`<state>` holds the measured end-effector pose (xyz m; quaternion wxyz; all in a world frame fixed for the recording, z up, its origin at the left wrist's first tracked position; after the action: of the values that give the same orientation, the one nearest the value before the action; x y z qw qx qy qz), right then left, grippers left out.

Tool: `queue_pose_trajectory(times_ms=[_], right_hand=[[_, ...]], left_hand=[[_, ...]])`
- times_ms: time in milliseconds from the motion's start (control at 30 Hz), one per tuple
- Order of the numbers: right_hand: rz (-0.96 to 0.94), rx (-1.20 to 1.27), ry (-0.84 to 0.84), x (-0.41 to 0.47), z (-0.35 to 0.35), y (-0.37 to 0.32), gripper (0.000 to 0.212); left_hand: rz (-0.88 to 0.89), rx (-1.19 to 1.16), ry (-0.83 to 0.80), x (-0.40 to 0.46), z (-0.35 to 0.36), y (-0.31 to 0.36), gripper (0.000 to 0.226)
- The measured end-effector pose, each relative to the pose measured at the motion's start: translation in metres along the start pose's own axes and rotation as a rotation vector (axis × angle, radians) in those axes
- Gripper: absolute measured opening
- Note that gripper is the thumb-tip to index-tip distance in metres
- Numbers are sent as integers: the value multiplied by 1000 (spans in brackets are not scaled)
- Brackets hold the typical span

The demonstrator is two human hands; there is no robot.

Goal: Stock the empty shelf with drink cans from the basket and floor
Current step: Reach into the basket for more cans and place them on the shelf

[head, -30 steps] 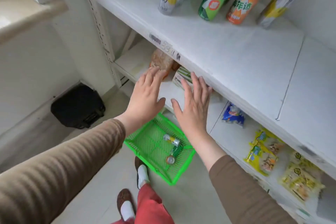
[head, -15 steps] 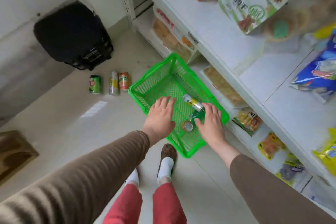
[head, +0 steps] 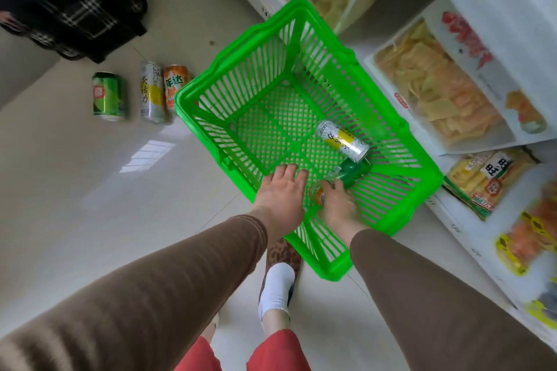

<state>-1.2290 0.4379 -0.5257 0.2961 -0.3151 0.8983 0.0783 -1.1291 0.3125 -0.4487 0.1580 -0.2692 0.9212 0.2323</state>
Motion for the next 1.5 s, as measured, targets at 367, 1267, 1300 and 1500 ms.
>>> queue_pose_trajectory(times_ms=[367, 1267, 1300, 1500], right_hand=[[127, 428, 237, -34, -125, -23, 60], [1, 782, 1022, -337, -794, -91, 53], [29, 773, 1027, -326, -802, -84, 53], [178, 726, 1050, -249, -834, -46, 63]], left_hand=[[-22, -15, 78, -27, -97, -3, 79], [372, -136, 825, -154, -710, 159, 80], [371, -121, 802, -145, -714, 165, 82], [363, -63, 687, -91, -731, 195, 87]])
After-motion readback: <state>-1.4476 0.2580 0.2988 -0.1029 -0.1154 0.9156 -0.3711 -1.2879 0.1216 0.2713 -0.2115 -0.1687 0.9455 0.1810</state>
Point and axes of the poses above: each hand's wrist, its own x-axis towards the middle knuckle, its own z-axis out of the palm, y = z × x, the point moved 2 cm from there along x, towards the middle knuckle, and after that the axes turned 14 degrees about y, right-handed, at the moved point
